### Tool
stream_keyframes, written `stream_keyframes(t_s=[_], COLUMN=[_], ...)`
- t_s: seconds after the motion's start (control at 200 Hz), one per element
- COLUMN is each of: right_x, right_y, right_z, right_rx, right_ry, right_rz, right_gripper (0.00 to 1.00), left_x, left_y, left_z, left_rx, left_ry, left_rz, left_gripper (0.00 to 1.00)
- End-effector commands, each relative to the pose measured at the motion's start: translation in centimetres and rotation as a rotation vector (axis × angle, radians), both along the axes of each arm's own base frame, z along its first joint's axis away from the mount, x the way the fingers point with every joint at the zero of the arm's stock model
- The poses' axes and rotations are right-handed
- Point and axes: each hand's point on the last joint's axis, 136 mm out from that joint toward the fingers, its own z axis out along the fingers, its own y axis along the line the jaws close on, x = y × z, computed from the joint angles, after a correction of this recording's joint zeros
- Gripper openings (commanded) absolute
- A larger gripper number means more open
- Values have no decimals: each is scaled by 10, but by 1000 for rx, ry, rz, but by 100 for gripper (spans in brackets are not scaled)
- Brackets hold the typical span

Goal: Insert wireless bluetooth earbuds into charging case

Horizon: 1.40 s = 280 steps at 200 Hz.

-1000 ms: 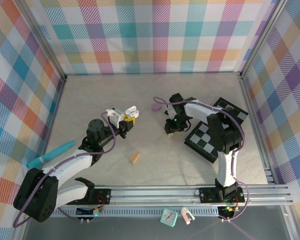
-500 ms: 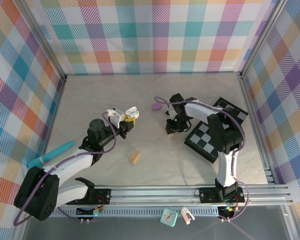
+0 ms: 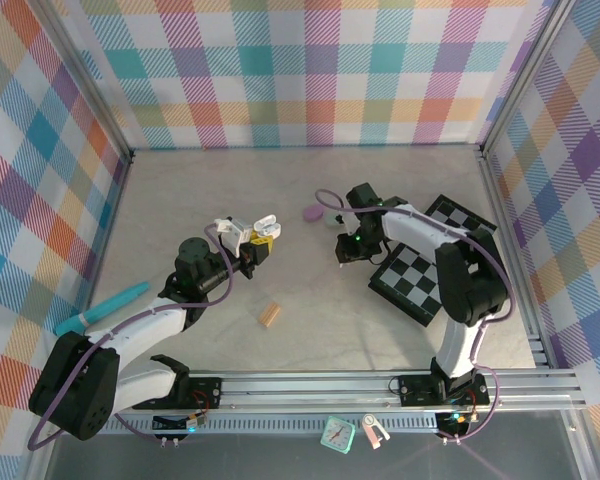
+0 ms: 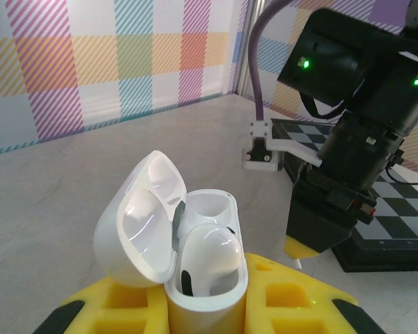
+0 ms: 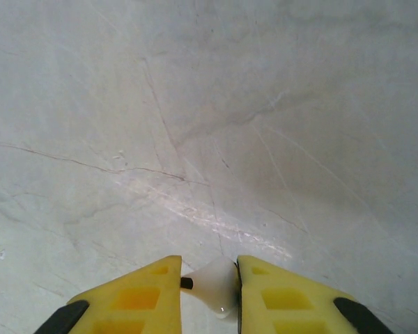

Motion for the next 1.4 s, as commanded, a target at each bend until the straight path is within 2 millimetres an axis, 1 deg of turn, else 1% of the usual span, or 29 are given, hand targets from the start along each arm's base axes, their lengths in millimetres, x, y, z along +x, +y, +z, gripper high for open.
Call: stream_keyframes(t_s=[0.0,0.175,0.31,0.435,0.505,0.63,0.81,0.98,1.19,1.395], right_x=[8,7,1,-5,-9,-16,-24,-22,-19,-22], right_y=[4,12,27,40,49,63,79,87,93,99], right_z=[28,68,99,125,138,155,166,170,166,161], right_rx=[47,84,100,128,147,184,220,227,223,222], right_ry=[-99,-194,-263,-318,-344,-379,-396,-405,-395,-378], right_rz=[-1,24,68,99,120,166,212,225,235,251], right_gripper=[23,23,23,23,23,23,24,24,24,24], left_x=[-5,-12,-20,-18,-16,-19,-24,-27,-28,-28], left_y=[-8,-20,-36,-43,-44,-51,-56,-58,-59,-60], left_z=[13,3,-3,-5,-5,-4,-3,-1,1,4], left_rx=[-42,12,51,60,60,58,50,47,41,35], left_ry=[-39,-48,-55,-58,-56,-60,-66,-74,-79,-83], left_rz=[-56,-102,-152,-154,-157,-190,-227,-245,-254,-255], left_gripper=[0,0,0,0,0,0,0,0,0,0])
